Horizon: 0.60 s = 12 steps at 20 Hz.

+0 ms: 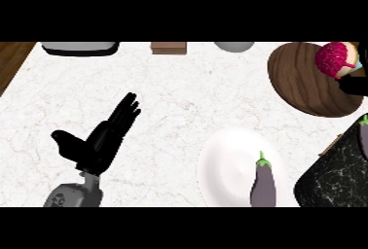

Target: Pick the cupcake from the plate and place it in the bowl

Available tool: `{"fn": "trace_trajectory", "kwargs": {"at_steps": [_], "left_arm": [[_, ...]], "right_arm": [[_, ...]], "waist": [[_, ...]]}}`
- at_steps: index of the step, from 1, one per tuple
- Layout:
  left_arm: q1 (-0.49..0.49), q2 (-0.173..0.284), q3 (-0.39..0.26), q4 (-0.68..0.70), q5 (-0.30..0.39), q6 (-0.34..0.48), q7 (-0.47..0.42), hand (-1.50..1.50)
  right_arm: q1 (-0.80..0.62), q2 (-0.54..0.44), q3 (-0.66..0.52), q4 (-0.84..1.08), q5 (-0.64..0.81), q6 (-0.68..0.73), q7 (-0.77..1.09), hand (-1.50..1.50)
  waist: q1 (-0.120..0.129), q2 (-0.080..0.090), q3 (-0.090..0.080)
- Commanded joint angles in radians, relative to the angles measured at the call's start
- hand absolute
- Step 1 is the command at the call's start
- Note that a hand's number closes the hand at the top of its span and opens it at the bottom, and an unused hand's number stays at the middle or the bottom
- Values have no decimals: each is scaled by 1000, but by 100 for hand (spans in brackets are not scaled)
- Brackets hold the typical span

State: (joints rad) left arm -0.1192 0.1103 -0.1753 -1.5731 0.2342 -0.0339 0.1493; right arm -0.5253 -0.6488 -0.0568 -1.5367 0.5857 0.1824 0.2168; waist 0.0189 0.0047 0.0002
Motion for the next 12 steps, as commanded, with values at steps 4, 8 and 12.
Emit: {"fn": "trace_trajectory", "kwargs": {"at_steps": [4, 8, 12], "left_arm": [[-19, -19, -3, 36, -13, -18, -10, 0], [-57, -3, 9, 38, -14, -31, 10, 0], [-48, -29, -17, 28, -24, -23, 5, 0]], "right_arm": [[-173, 34, 6, 436, 114, -137, -231, 150], [-268, 73, 46, 657, 249, -289, -273, 150], [-365, 63, 53, 890, 319, -333, -294, 150]], "waist": [[7, 4, 0], [19, 8, 1], [46, 17, 1]]}}
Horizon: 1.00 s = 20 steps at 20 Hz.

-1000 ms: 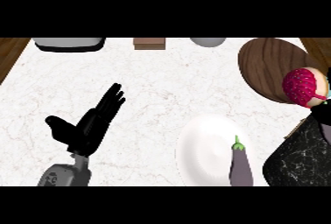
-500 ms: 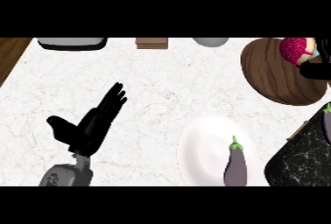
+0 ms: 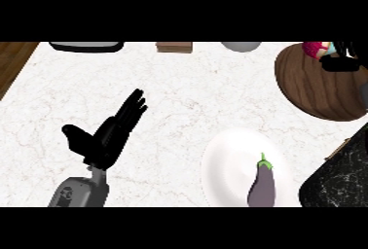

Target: Pick the cupcake from the plate and place it in the bowl

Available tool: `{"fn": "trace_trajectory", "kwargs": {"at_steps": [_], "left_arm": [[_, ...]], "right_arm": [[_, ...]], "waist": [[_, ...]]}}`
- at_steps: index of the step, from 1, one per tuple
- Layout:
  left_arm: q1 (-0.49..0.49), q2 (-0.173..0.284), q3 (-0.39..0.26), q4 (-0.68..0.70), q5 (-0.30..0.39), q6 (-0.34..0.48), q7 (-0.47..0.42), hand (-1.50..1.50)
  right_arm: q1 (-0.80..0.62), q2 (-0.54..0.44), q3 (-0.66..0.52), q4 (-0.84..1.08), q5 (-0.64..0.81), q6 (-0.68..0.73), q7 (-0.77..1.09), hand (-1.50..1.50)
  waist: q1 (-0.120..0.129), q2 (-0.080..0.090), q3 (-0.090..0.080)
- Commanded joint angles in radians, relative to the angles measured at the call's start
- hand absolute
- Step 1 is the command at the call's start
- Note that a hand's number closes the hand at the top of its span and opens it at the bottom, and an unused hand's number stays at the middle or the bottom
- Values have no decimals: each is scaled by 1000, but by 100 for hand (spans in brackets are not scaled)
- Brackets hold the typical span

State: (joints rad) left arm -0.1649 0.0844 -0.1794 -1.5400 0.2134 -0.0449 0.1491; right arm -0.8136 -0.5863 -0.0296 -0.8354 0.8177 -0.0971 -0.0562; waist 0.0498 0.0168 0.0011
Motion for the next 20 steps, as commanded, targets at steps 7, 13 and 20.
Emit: {"fn": "trace_trajectory", "kwargs": {"at_steps": [7, 13, 20], "left_arm": [[29, -2, -27, -42, 5, -25, 17, 0], [-14, -25, -28, -18, -23, 7, 19, 0], [6, 6, 28, 14, 9, -11, 7, 0]], "right_arm": [[-160, 1, -87, 468, 16, -21, -17, -150], [-175, 52, -211, 529, -112, -74, -179, -150], [-152, 42, -502, 450, -445, 11, -469, -150]], "waist": [[35, 12, 2], [26, 14, 4], [-28, -2, 5]]}}
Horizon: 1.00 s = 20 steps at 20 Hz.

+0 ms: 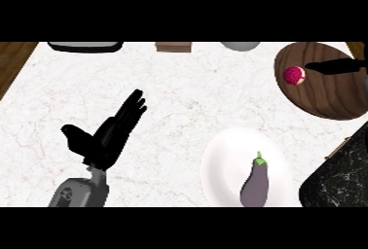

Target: Pick the cupcake from the plate and place it in the bowl

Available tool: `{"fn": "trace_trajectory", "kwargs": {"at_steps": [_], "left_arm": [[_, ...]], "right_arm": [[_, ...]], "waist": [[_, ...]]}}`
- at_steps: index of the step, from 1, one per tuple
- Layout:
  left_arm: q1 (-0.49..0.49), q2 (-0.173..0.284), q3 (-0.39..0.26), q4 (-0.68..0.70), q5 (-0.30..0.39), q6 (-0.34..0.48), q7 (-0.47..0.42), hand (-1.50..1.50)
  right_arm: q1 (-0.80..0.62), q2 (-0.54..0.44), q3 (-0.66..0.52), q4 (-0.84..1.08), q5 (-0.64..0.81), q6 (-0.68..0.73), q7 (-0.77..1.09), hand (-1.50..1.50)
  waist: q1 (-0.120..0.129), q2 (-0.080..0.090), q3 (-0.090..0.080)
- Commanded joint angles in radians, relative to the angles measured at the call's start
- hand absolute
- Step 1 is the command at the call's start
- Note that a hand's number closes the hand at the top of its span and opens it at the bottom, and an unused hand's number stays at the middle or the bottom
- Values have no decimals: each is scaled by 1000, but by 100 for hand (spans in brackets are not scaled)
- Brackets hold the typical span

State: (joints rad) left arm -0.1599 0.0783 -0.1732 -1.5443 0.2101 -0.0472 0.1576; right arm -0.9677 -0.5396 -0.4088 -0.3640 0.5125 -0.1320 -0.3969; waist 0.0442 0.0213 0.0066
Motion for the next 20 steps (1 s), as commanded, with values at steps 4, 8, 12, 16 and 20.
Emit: {"fn": "trace_trajectory", "kwargs": {"at_steps": [4, 8, 12, 16, 20], "left_arm": [[30, 20, 20, -48, 7, 9, 32, 0], [29, 22, 48, -4, 13, 5, 16, 0], [53, 13, 47, -36, 4, 25, 14, 0], [84, 31, 69, -12, 5, 15, -14, 0], [93, 38, 90, -51, 13, 25, -15, 0]], "right_arm": [[74, -68, -175, -47, -231, 252, -257, -150], [160, -92, -216, -126, -319, 383, -271, -150], [321, -145, -262, -218, -406, 553, -355, -150], [537, -79, -272, -349, -455, 648, -438, -150], [776, -81, -294, -478, -501, 725, -562, 150]], "waist": [[-47, -23, -4], [-70, -31, -7], [-83, -34, -8], [-132, -48, -10], [-151, -47, -9]]}}
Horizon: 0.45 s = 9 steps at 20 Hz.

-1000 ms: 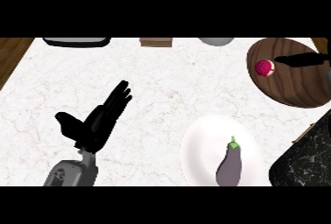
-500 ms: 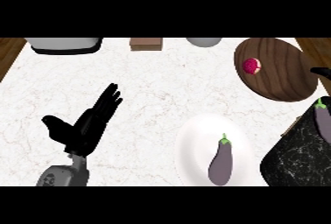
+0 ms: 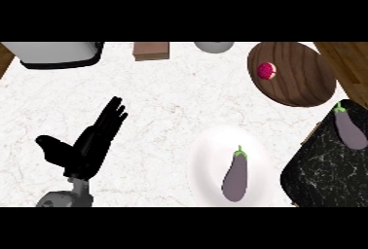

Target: Pick the cupcake from the plate and place it in the bowl

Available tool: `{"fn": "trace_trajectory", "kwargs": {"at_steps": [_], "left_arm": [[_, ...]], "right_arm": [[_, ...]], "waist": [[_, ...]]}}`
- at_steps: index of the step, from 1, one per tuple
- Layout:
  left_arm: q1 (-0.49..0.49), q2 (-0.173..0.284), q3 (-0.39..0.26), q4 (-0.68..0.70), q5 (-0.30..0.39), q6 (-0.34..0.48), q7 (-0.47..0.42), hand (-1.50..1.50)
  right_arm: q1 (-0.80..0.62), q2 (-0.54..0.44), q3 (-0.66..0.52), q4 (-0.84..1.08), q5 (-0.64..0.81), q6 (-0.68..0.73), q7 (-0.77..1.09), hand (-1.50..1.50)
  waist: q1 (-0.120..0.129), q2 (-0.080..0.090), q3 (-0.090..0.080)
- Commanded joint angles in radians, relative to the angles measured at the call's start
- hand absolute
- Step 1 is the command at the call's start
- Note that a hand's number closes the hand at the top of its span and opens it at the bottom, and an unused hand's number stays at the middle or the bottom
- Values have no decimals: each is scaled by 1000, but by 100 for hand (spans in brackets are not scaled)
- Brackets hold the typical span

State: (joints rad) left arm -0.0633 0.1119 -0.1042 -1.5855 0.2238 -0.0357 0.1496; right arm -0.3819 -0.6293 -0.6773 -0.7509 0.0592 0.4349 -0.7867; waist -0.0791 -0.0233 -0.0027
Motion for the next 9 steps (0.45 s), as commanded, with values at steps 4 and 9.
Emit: {"fn": "trace_trajectory", "kwargs": {"at_steps": [4, 9], "left_arm": [[13, 3, 23, -3, 3, 17, 4, 0], [61, -3, 1, -25, -10, 8, -25, 0]], "right_arm": [[413, 53, -14, -236, -95, 218, -156, 150], [721, 157, 85, -361, -44, 217, -299, 150]], "waist": [[-42, -1, -2], [-28, 3, 2]]}}
